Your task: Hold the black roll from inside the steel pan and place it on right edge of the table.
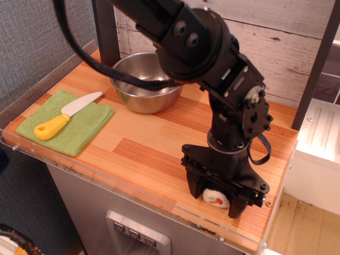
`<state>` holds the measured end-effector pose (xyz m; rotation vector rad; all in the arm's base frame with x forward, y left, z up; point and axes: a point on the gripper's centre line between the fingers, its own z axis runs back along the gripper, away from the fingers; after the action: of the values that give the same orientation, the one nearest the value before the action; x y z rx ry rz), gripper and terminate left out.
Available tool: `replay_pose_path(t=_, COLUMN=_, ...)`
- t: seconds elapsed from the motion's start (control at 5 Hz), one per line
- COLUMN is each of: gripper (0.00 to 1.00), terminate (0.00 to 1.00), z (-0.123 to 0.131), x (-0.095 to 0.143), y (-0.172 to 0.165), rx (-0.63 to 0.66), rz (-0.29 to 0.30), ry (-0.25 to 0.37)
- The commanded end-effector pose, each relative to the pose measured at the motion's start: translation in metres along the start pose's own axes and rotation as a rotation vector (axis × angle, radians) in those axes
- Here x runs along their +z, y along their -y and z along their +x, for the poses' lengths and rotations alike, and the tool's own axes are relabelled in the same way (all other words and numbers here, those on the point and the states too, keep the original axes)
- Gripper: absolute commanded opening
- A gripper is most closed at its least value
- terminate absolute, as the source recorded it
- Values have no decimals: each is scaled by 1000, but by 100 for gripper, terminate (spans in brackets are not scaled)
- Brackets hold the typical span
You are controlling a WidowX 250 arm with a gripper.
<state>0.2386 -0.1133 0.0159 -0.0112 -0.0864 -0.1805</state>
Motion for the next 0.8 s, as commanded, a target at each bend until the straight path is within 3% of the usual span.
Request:
replay_pose_path(t=0.0, gripper=100, terminate=0, z=4, x=96, y=-16, rx=-26, rz=-78, ry=179)
replay_pose_path(t=0.2, gripper=100, terminate=0, z=-4, x=146, y=-43, rx=-5, rz=-45, ry=181)
replay_pose_path(t=0.4, gripper=100, terminate=0, z=-8, x=153, y=-81, rx=22, rz=54, ry=122)
replay_pose_path(t=0.6, gripper=100, terminate=0, z=-6, x=141, y=-123, rx=117, rz=127, ry=95)
